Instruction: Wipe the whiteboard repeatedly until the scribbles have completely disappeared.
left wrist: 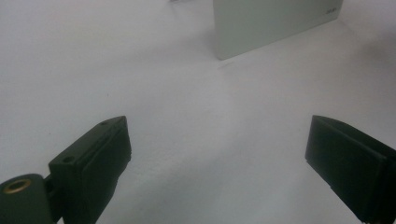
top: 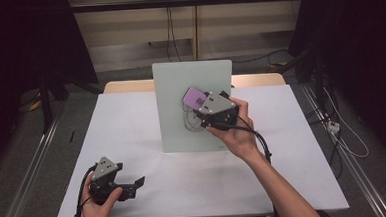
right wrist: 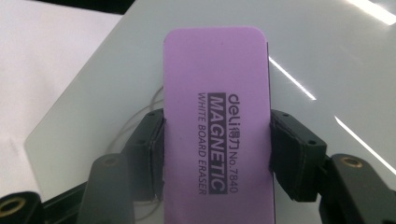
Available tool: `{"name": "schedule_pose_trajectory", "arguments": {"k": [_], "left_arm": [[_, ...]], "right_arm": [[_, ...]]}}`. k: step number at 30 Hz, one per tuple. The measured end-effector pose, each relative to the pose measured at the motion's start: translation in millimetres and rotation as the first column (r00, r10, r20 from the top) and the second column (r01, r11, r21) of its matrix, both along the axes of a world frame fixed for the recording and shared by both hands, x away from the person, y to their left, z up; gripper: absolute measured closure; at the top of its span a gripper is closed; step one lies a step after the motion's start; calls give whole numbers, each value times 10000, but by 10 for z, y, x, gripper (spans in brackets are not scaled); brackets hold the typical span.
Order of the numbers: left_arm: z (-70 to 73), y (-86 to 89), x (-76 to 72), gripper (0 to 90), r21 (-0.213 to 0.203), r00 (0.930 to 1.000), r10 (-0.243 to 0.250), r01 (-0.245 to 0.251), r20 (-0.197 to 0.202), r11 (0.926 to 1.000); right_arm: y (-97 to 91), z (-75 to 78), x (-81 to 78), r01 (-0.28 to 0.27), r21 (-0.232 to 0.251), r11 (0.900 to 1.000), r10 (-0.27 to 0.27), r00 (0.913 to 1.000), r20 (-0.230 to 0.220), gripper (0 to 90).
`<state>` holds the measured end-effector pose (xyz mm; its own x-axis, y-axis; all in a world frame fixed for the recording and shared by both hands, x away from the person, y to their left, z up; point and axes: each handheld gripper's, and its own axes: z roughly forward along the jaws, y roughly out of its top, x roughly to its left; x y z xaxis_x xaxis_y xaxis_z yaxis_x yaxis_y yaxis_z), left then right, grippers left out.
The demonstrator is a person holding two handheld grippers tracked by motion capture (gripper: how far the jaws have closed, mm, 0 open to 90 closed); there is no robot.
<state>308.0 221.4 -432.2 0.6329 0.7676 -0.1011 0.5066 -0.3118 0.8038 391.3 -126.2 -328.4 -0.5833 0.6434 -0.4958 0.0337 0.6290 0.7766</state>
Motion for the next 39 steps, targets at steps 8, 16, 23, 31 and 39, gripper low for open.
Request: {"name": "schedule_pose_trajectory", "arguments": {"k": [8,16,23,31,39], "left_arm": [[1,-5,1,67,68,10000,-51,51,-18,10000],[-1,-4,4,67,86,10000,-54,54,-17,9999],[-4,0,7,67,22,10000,-36,36,2,10000],[3,8,1,67,9,10000,6,-6,8,10000],[2,3,1,67,16,10000,-27,27,21,10000]], "right_arm": [[148,-228,-60,-505,-386,9980,488,9978,-448,418],[239,-371,-91,-815,-502,9954,771,9934,-848,418],[235,-320,-64,-887,-480,9949,837,9916,-982,418],[197,-160,-23,-496,-294,9983,479,9974,-546,418],[67,94,45,88,31,10000,-88,9999,76,419]]}}
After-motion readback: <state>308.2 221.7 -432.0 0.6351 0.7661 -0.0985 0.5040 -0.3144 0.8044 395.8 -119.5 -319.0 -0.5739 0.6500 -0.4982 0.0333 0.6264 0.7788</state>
